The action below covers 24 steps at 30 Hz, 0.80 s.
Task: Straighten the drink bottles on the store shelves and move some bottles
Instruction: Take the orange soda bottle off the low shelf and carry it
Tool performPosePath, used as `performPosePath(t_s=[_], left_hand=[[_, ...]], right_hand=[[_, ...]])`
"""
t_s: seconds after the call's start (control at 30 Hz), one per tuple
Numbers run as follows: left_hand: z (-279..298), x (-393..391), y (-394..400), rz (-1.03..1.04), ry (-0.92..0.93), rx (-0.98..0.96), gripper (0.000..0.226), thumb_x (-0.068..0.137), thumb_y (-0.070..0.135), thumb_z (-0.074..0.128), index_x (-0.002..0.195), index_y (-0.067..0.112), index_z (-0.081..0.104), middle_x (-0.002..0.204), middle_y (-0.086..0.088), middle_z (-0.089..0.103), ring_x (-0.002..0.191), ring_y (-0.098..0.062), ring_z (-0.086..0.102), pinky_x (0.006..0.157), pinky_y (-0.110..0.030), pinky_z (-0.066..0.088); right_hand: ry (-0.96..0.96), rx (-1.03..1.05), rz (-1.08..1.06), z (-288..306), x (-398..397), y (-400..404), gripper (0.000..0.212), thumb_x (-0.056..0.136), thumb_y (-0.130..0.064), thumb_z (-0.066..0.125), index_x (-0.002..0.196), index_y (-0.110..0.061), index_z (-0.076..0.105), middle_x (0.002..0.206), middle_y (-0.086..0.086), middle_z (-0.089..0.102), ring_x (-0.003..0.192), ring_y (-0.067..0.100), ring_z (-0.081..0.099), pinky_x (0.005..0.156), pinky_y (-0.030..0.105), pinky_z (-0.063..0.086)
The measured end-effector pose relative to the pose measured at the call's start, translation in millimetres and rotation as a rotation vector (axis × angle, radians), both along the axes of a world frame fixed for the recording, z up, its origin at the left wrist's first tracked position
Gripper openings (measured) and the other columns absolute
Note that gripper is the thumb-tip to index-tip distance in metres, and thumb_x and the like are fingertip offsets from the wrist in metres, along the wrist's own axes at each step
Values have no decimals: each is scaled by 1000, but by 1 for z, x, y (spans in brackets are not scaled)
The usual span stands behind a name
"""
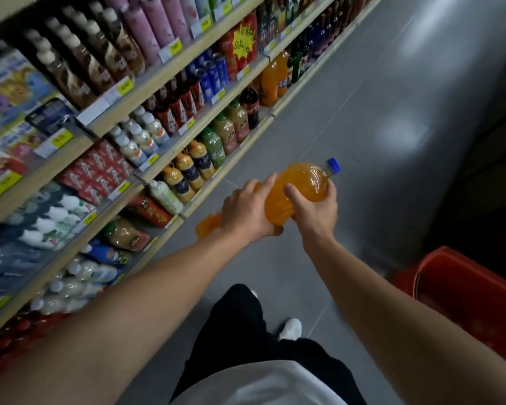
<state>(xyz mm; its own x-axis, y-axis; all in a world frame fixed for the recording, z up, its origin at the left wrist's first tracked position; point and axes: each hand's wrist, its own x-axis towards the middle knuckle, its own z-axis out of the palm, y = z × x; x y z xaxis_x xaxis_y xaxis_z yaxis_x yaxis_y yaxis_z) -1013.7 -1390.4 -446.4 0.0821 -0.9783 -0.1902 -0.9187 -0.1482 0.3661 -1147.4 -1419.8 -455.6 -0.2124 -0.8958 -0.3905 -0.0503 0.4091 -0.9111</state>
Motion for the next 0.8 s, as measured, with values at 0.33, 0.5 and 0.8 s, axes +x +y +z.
performPosePath(t_s=[0.33,0.5,0.8], left_hand=[[-15,17,-254,22,40,30,123,55,56,89,152,40,14,143,-2,43,122,-32,53,94,-52,50],[-6,24,-367,-14,17,35,123,55,55,89,152,39,14,143,-2,44,124,-33,52,96,-50,48],[-23,-15,-553,59,10,33,124,56,53,89,153,39,13,142,-3,44,121,-32,53,91,-49,52]], right_hand=[[20,21,18,-11,16,-255,102,60,-51,86,146,-33,35,121,-7,53,110,18,58,92,46,56],[-19,53,-7,-8,23,-364,111,49,-62,83,145,-38,34,128,-6,53,115,21,58,90,48,57],[-30,77,74,-24,-14,-560,105,62,-52,86,149,-34,31,131,-6,50,118,20,55,95,46,54]])
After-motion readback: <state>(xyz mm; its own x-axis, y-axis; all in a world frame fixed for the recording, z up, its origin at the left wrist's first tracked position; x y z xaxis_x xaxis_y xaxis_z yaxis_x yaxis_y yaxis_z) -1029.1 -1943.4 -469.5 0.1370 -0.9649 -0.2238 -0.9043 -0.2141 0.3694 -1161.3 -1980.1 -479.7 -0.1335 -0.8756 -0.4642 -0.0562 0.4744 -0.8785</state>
